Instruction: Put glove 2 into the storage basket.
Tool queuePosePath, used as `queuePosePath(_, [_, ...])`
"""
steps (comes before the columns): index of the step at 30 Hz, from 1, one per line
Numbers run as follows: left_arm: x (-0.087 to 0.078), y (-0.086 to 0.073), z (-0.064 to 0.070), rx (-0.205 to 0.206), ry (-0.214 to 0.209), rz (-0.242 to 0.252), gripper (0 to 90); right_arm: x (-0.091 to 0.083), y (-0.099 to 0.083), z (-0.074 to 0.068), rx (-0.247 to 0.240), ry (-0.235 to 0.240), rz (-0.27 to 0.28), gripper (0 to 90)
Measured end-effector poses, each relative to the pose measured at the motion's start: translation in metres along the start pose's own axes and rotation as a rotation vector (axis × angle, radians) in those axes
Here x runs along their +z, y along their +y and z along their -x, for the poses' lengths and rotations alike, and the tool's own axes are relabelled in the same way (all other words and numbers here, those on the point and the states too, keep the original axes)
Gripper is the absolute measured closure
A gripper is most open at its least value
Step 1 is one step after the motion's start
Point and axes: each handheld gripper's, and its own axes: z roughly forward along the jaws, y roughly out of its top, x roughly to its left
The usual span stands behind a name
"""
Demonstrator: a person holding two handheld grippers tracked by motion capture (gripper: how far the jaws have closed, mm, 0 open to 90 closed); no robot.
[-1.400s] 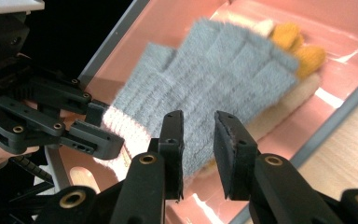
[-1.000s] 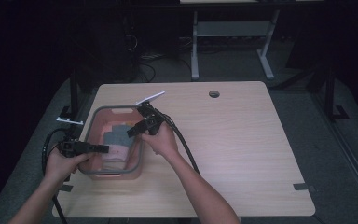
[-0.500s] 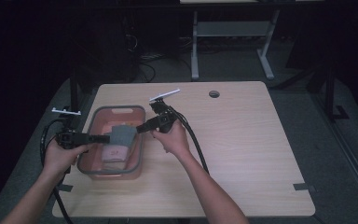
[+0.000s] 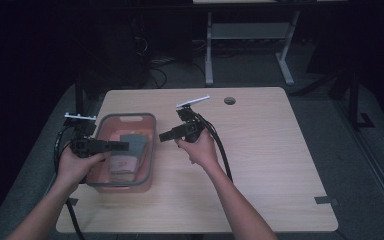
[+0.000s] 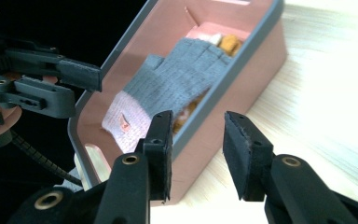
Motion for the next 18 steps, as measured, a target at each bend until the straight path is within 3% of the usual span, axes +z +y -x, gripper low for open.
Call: queuePosePath(18, [0.024,0.007,0.025,0.037,-0.055,-0.015,43.3,-0.039,-0.013,0.024,0.021,-0.035,0.046,54.0])
